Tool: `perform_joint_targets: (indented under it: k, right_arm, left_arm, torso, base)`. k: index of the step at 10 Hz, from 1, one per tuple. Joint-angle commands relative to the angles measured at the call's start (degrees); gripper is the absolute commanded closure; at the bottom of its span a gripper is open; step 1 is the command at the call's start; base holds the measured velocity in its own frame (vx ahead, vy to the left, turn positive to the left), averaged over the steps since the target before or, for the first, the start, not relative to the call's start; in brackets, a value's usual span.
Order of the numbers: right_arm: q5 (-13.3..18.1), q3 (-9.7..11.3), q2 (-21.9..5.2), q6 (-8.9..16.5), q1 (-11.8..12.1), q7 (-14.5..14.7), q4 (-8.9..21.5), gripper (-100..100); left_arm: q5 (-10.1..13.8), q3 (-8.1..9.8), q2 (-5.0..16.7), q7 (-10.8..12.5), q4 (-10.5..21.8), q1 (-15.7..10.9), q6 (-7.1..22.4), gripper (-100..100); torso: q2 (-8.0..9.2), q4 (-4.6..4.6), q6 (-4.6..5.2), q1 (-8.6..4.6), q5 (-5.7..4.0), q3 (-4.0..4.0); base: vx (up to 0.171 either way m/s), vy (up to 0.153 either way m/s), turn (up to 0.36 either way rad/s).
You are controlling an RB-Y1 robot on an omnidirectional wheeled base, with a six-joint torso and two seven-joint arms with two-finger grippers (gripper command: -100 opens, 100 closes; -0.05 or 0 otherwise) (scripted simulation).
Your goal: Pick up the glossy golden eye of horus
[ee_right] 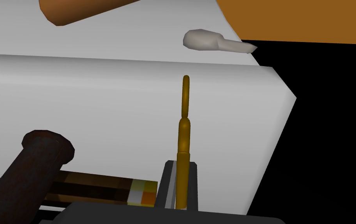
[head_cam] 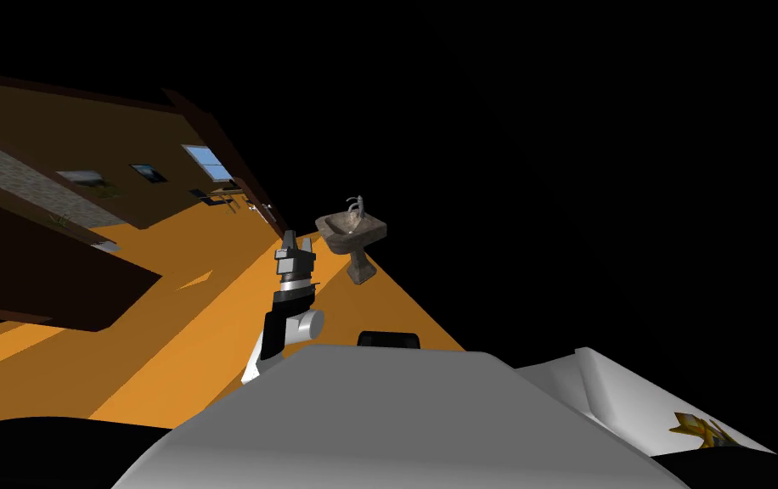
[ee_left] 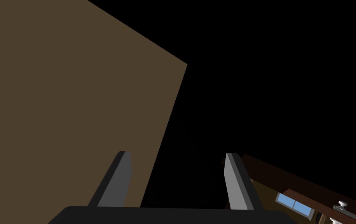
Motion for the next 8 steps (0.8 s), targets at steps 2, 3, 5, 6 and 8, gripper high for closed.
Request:
perform_joint_targets:
  k: [2, 3, 5, 6, 8]
  right_arm:
    - [0.0, 0.0, 0.0, 0.0, 0.0, 0.0, 0.0, 100]
    - [0.0, 0.0, 0.0, 0.0, 0.0, 0.0, 0.0, 100]
    - [-2.9, 0.5, -2.8, 1.5, 0.3, 2.8, -2.8, 100]
    - [-3.3, 0.5, -2.8, 1.5, 0.3, 2.9, -3.7, 100]
    - [-6.9, 1.2, -5.8, 3.2, 0.3, 6.6, -8.1, 100]
  left_arm:
    - [0.0, 0.0, 0.0, 0.0, 0.0, 0.0, 0.0, 0]
    - [0.0, 0.0, 0.0, 0.0, 0.0, 0.0, 0.0, 0]
    - [0.0, 0.0, 0.0, 0.0, 0.0, 0.0, 0.0, 0]
    - [0.0, 0.02, 0.0, 0.0, 0.0, 0.0, 0.0, 0]
    - [0.0, 0.02, 0.0, 0.0, 0.0, 0.0, 0.0, 0]
  torso:
    - [0.01, 0.0, 0.03, -0.05, 0.0, 0.01]
    - [0.02, 0.01, 0.02, -0.07, -0.02, 0.01]
    - [0.03, 0.02, 0.02, -0.09, -0.04, 0.02]
    - [-0.08, 0.0, 0.21, -0.24, 0.0, -0.03]
    - [-0.28, -0.03, 0.09, -0.3, -0.03, -0.14]
  base:
    - [0.0, 0.0, 0.0]
    - [0.0, 0.0, 0.0]
    - [0.032, -0.029, -0.172]
    - [0.08, -0.061, -0.216]
    - [0.085, -0.05, -0.206]
